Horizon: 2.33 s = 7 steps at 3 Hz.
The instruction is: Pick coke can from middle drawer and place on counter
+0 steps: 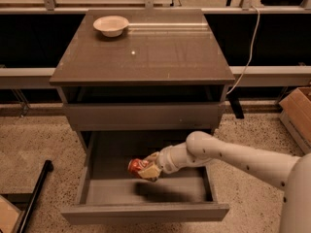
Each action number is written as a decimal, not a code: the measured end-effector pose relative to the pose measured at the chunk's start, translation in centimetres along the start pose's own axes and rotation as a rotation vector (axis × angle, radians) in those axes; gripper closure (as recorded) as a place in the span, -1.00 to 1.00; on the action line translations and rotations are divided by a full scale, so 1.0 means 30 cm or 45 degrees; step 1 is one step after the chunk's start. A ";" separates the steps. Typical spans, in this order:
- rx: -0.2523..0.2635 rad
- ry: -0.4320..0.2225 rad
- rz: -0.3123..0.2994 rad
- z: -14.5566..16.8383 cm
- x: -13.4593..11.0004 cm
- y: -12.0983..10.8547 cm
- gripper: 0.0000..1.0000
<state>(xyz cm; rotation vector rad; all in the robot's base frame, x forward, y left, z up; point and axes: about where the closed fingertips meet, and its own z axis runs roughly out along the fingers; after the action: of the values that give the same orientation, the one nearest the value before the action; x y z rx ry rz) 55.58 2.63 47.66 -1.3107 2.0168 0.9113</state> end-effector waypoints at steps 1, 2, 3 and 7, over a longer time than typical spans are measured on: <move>0.033 -0.015 -0.096 -0.280 -0.199 -0.021 1.00; 0.058 -0.043 -0.239 -0.578 -0.428 -0.011 1.00; 0.082 0.011 -0.443 -0.817 -0.670 0.058 1.00; 0.297 0.047 -0.671 -1.028 -1.059 0.081 1.00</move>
Offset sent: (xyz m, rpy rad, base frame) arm 0.0321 -0.1124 0.3505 -0.0014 -0.2889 0.2035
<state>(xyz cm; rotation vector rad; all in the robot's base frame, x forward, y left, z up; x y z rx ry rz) 62.12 -3.61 91.08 -1.6145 1.6151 0.3989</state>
